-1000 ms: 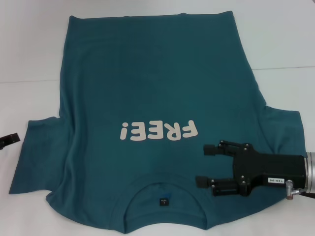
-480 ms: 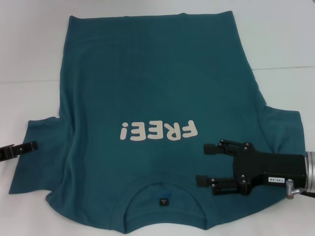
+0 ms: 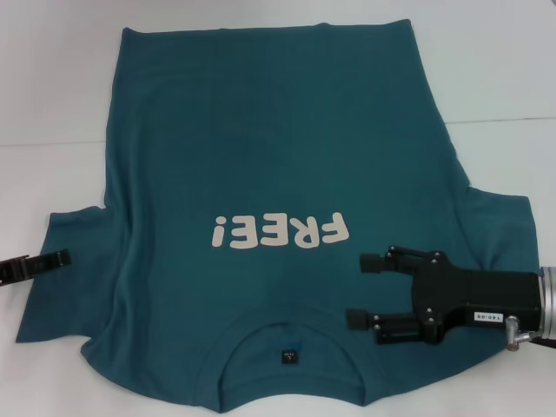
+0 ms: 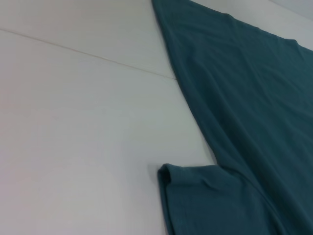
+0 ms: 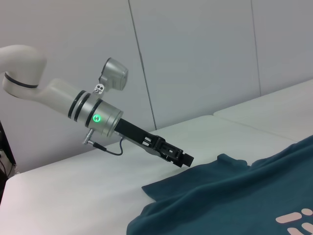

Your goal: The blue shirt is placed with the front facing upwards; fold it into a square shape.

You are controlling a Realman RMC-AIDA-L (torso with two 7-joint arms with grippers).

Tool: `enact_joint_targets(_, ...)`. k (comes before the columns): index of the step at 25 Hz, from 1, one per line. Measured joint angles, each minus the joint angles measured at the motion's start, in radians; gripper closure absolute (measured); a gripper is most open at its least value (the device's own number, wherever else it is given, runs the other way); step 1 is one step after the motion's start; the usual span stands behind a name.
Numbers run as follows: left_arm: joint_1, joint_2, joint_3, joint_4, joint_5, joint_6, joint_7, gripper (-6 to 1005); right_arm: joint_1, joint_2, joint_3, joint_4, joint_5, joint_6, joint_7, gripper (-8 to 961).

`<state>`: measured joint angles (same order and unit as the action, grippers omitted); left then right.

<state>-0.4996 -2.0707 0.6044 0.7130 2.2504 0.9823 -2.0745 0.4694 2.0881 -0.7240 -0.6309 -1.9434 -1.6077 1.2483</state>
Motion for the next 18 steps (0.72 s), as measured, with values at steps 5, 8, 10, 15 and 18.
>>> enact_joint_targets(5, -0.007, -0.002, 0.014, -0.016, 0.002, -0.026, 0.007, 95, 0.0, 0.0, -0.001, -0.004, -0.001, -0.005, 0.005, 7)
enact_joint_targets(8, -0.008, -0.009, 0.049, -0.018, 0.002, -0.041, 0.005, 96, 0.0, 0.0, -0.002, -0.005, -0.001, -0.007, 0.008, 7)
enact_joint_targets(10, -0.011, -0.011, 0.063, -0.018, 0.002, -0.039, 0.001, 97, 0.0, 0.0, -0.002, -0.005, -0.002, -0.008, 0.008, 7)
enact_joint_targets(15, -0.02, -0.014, 0.076, -0.017, 0.001, -0.01, -0.012, 99, 0.0, -0.001, -0.001, -0.005, -0.002, -0.008, 0.009, 6)
enact_joint_targets(18, -0.021, -0.015, 0.07, -0.012, -0.004, 0.006, -0.014, 115, 0.0, -0.001, 0.001, -0.005, -0.003, -0.008, 0.009, 6)
